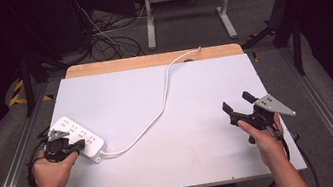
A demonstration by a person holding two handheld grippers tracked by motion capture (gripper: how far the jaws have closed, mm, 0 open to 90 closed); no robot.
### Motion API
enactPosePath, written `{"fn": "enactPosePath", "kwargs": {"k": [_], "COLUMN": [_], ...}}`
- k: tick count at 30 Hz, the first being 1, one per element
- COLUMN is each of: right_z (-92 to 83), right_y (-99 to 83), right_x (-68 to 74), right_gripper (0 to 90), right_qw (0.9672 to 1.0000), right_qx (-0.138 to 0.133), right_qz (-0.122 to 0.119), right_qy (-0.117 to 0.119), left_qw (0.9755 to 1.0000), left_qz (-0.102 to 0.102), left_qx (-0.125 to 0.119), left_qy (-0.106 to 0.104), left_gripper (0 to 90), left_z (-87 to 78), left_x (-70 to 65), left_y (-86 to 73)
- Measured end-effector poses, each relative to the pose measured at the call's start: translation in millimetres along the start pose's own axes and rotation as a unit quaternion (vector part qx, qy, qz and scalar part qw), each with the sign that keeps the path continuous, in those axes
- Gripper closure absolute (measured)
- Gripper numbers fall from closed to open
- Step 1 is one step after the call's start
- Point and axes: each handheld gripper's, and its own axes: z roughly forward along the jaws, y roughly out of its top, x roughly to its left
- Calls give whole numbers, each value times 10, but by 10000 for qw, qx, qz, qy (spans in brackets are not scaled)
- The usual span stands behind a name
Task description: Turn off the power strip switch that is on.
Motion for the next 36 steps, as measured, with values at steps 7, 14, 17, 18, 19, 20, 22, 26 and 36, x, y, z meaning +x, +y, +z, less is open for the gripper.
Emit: {"fn": "enactPosePath", "kwargs": {"k": [7,14,17,18,19,20,22,26,36], "right_z": [-3,-4,-1,0,-1,-1,-2,-2,-8], "right_y": [0,0,-1,0,2,2,1,1,4], "right_x": [-4,-2,-5,-6,-7,-8,-12,-16,-20], "right_gripper": [121,121,121,121,121,121,121,121,121], "right_qw": [10000,10000,10000,10000,10000,10000,10000,10000,10000], "right_qx": [3,5,8,9,6,4,7,7,-11], "right_qz": [-17,-21,-25,-23,-14,-14,-11,-11,5], "right_qy": [6,8,17,14,14,15,6,1,8], "left_qw": [10000,9999,9999,9999,9998,9996,9989,9964,9798], "left_qz": [41,155,131,105,81,64,0,-19,17], "left_qx": [-22,-47,-75,-103,-151,-243,-446,-837,-1995], "left_qy": [-7,1,-39,-55,-70,-98,-143,-128,-101], "left_gripper": [900,900,896,895,900,900,900,900,878], "left_z": [11,5,9,10,6,0,-25,-69,-135], "left_x": [1,-3,-2,0,5,14,35,63,106], "left_y": [4,8,10,6,4,4,6,3,-12]}}
